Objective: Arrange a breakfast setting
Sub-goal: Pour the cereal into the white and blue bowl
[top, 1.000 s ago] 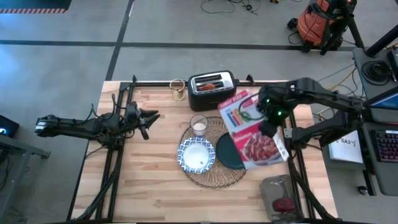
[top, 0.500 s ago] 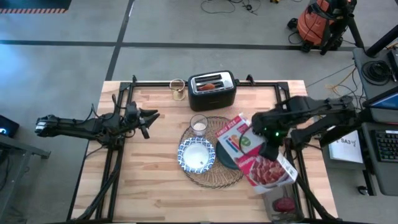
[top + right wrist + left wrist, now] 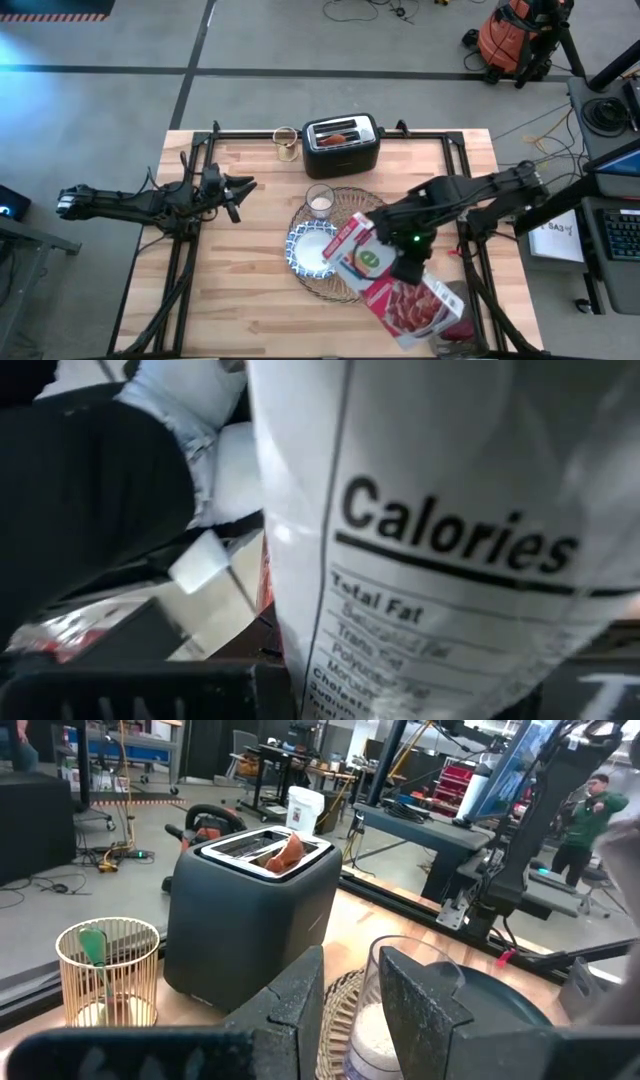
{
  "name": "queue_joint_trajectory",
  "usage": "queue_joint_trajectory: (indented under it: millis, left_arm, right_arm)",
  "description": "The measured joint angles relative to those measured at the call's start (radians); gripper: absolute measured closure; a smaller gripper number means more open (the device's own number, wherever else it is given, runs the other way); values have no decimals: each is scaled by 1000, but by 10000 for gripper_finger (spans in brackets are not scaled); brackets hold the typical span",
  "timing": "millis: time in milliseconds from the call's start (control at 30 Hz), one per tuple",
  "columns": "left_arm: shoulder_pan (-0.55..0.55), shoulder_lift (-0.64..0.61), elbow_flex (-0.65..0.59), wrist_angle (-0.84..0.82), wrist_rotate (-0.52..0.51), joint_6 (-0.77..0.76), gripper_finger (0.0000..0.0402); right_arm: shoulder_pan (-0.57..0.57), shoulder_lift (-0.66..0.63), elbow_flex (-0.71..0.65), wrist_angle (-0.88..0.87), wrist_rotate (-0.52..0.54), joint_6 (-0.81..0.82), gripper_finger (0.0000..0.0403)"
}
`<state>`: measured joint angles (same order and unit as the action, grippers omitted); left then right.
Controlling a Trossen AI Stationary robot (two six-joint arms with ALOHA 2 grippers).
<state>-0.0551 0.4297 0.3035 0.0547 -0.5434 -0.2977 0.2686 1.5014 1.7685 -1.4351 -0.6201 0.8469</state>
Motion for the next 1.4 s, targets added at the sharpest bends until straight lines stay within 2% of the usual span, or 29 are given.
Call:
queue_joint_trajectory:
  millis: [133, 333, 533, 933, 1167, 1400]
  left_arm:
    - [0, 1, 0, -6, 0, 0, 319]
    - [0, 1, 0, -20, 0, 0, 319]
    - [0, -1, 0, -73, 0, 11, 319]
    - [0, -5, 10, -81, 0, 53, 319]
    - [0, -4, 10, -89, 0, 74, 319]
    - [0, -4, 10, -109, 0, 76, 319]
  right_arm:
    - [-6, 81, 93, -2, -40, 4, 322]
    - [-20, 194, 249, -19, -58, 98, 322]
    - [-55, 256, 331, -36, -99, 192, 322]
    - [-158, 334, 359, -33, -315, 314, 323]
    - [-234, 343, 356, -26, -340, 368, 323]
    - [-291, 363, 355, -26, -407, 388, 323]
